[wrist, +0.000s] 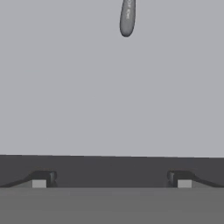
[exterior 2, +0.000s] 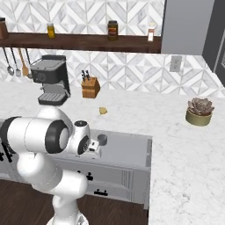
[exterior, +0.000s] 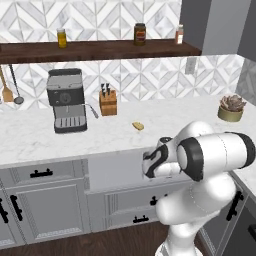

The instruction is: Pick the measuring cup from the drawer and place it on the counter.

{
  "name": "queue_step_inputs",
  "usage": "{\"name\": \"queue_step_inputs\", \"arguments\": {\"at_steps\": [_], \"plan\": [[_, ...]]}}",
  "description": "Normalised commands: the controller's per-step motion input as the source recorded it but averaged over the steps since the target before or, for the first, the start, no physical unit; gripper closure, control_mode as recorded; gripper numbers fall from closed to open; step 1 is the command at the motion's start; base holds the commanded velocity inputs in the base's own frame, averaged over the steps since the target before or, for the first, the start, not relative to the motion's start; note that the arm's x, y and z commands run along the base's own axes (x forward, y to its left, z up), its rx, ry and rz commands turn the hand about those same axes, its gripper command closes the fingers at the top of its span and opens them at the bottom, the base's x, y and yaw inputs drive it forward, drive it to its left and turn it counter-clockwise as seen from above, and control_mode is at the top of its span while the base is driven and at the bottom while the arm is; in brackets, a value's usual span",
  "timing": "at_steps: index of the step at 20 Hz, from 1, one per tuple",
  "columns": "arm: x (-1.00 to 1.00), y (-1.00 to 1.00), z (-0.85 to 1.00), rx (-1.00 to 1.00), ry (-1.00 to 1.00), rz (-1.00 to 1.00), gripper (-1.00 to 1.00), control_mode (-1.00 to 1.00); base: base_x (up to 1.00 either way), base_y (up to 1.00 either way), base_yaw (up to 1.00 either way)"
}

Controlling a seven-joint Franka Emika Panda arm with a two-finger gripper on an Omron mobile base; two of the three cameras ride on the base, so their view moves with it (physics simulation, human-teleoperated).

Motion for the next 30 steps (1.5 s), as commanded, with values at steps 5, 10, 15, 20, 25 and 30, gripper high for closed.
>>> {"name": "queue_step_inputs", "arguments": {"at_steps": [5,10,15,20,25,30], "plan": [[-0.7,-0.03,-0.02,0.0,0.1,0.0,-1.0,-1.0,0.0,0.0,0.0],[-0.97,-0.13,0.0,0.0,0.07,0.0,-1.0,-1.0,0.0,0.0,0.0],[-0.88,-0.17,0.0,0.0,0.17,0.0,-1.0,-1.0,0.0,0.0,0.0],[-0.47,-0.06,0.09,0.0,0.11,0.0,-1.0,-1.0,0.0,0.0,0.0],[-0.02,-0.08,1.0,0.12,-0.08,0.0,-1.0,-1.0,0.0,0.0,0.0],[0.54,0.02,0.43,0.1,-0.25,0.0,-1.0,-1.0,0.0,0.0,0.0]]}}
